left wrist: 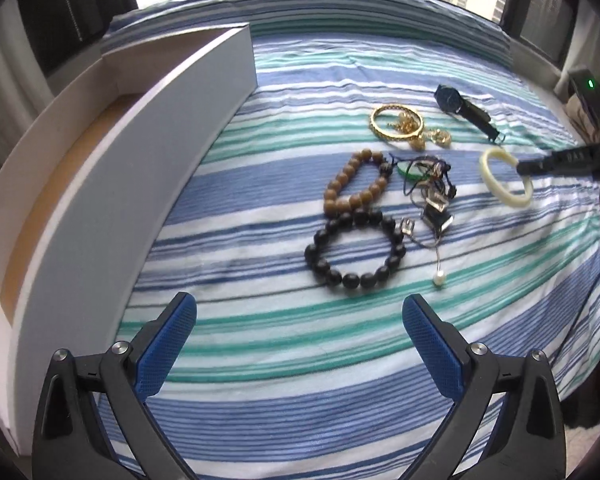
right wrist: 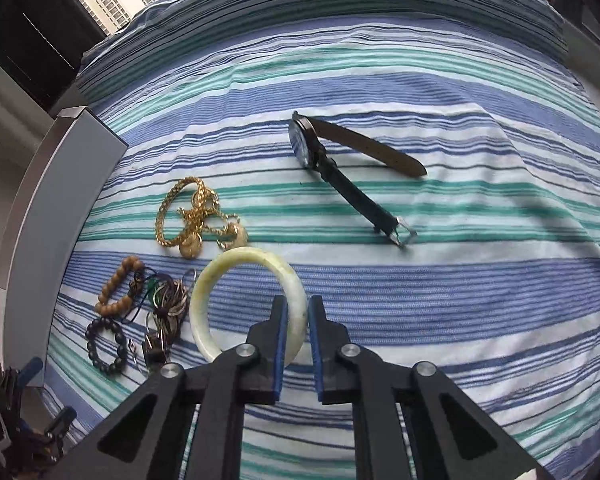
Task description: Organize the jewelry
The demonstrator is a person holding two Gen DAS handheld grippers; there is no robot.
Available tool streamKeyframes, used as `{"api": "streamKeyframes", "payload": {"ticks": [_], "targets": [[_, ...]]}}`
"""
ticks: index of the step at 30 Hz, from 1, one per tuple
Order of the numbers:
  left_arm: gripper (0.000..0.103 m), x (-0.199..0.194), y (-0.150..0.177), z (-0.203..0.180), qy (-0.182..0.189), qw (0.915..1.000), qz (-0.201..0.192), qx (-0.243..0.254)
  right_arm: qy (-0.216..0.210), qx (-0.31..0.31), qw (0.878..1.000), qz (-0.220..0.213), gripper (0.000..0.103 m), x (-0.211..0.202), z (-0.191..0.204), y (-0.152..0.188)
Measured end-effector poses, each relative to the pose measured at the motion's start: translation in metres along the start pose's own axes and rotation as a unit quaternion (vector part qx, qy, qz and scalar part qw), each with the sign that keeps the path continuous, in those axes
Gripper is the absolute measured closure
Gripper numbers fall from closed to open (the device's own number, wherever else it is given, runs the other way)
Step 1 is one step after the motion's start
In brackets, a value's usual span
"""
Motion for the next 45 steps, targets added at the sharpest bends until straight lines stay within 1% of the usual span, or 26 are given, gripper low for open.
{"api": "streamKeyframes", "payload": {"ticks": [3, 5, 7, 8, 10, 12, 13, 14, 15, 16, 17, 19, 20, 21, 22, 23, 26, 27, 28, 31, 34, 37, 39, 42, 45], "targets": [[0.001, 0.007, -0.031, -0.012, 0.017, 0.9997, -0.006, 0.016, 0.002, 0.008, 1.000, 0.013, 0.092, -0.008, -0.020, 0.028], [0.001, 0.014, -0.053, -0.030, 0.042, 0.9984, -0.011, 0.035, 0.009, 0.012, 1.000, 0.025, 0.092, -0.007, -0.032, 0.044], [0.001, 0.024, -0.075, -0.053, 0.076, 0.9951, -0.015, 0.062, 0.009, 0.012, 0.999, 0.029, 0.092, -0.004, -0.038, 0.051], [0.001, 0.030, -0.086, -0.065, 0.092, 0.9928, -0.015, 0.076, 0.007, 0.013, 0.999, 0.029, 0.089, -0.004, -0.039, 0.055], [0.001, 0.046, -0.103, -0.087, 0.115, 0.9881, -0.012, 0.102, 0.005, 0.023, 0.999, 0.022, 0.088, -0.009, -0.042, 0.058], [0.001, 0.069, -0.116, -0.104, 0.124, 0.9842, -0.004, 0.127, -0.006, 0.031, 0.999, 0.007, 0.087, -0.018, -0.042, 0.057], [0.002, 0.082, -0.120, -0.111, 0.121, 0.9831, 0.003, 0.137, -0.010, 0.034, 0.999, -0.002, 0.087, -0.023, -0.042, 0.057], [0.006, 0.094, -0.121, -0.115, 0.115, 0.9825, 0.012, 0.146, -0.011, 0.035, 0.999, -0.009, 0.087, -0.028, -0.043, 0.057], [0.017, 0.105, -0.122, -0.119, 0.112, 0.9817, 0.023, 0.153, -0.012, 0.036, 0.999, -0.016, 0.087, -0.033, -0.044, 0.057], [0.022, 0.114, -0.122, -0.123, 0.111, 0.9805, 0.033, 0.159, -0.014, 0.038, 0.999, -0.021, 0.087, -0.037, -0.046, 0.058], [0.030, 0.123, -0.121, -0.126, 0.110, 0.9796, 0.041, 0.163, -0.016, 0.040, 0.999, -0.023, 0.087, -0.040, -0.048, 0.060], [0.031, 0.134, -0.118, -0.131, 0.106, 0.9788, 0.049, 0.168, -0.021, 0.048, 0.998, -0.025, 0.087, -0.045, -0.052, 0.065], [0.036, 0.137, -0.116, -0.132, 0.106, 0.9783, 0.051, 0.170, -0.025, 0.051, 0.998, -0.025, 0.087, -0.047, -0.055, 0.068], [0.050, 0.140, -0.113, -0.134, 0.108, 0.9777, 0.055, 0.171, -0.026, 0.054, 0.998, -0.026, 0.087, -0.049, -0.057, 0.071], [0.062, 0.143, -0.110, -0.135, 0.113, 0.9767, 0.063, 0.172, -0.026, 0.054, 0.998, -0.027, 0.087, -0.052, -0.060, 0.074], [0.087, 0.145, -0.106, -0.135, 0.119, 0.9755, 0.073, 0.170, -0.024, 0.054, 0.998, -0.029, 0.087, -0.054, -0.063, 0.077], [0.091, 0.137, -0.108, -0.129, 0.119, 0.9792, 0.057, 0.154, -0.021, 0.054, 0.998, -0.037, 0.087, -0.056, -0.060, 0.080], [0.097, 0.133, -0.110, -0.124, 0.118, 0.9806, 0.052, 0.147, -0.022, 0.054, 0.998, -0.039, 0.087, -0.058, -0.060, 0.081], [0.099, 0.128, -0.114, -0.119, 0.116, 0.9821, 0.045, 0.141, -0.024, 0.055, 0.997, -0.040, 0.087, -0.059, -0.061, 0.082], [0.100, 0.106, -0.117, -0.095, 0.103, 0.9866, 0.025, 0.124, -0.032, 0.062, 0.997, -0.045, 0.087, -0.062, -0.058, 0.083], [0.100, 0.080, -0.106, -0.066, 0.089, 0.9895, 0.017, 0.113, -0.039, 0.066, 0.996, -0.048, 0.087, -0.064, -0.056, 0.084], [0.100, 0.047, -0.077, -0.035, 0.064, 0.9910, 0.016, 0.116, -0.046, 0.073, 0.995, -0.048, 0.087, -0.065, -0.053, 0.089], [0.100, 0.031, -0.052, -0.021, 0.054, 0.9918, 0.029, 0.112, -0.049, 0.074, 0.995, -0.047, 0.087, -0.066, -0.049, 0.094], [0.100, 0.011, 0.000, -0.002, 0.051, 0.9917, 0.061, 0.101, -0.054, 0.073, 0.995, -0.041, 0.087, -0.066, -0.043, 0.101], [0.100, 0.005, 0.042, 0.008, 0.056, 0.9915, 0.089, 0.077, -0.054, 0.070, 0.996, -0.033, 0.087, -0.063, -0.037, 0.108]]}}
Point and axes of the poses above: each gripper's, at about its wrist camera, not at the fingertips, and x roughly the way its jaws point, z to its left, y to its underside, the point moved 9 cm from there along x, roughly the way its jaws point, and after that the axes turned 8 degrees about -z, right-handed, at the moved point
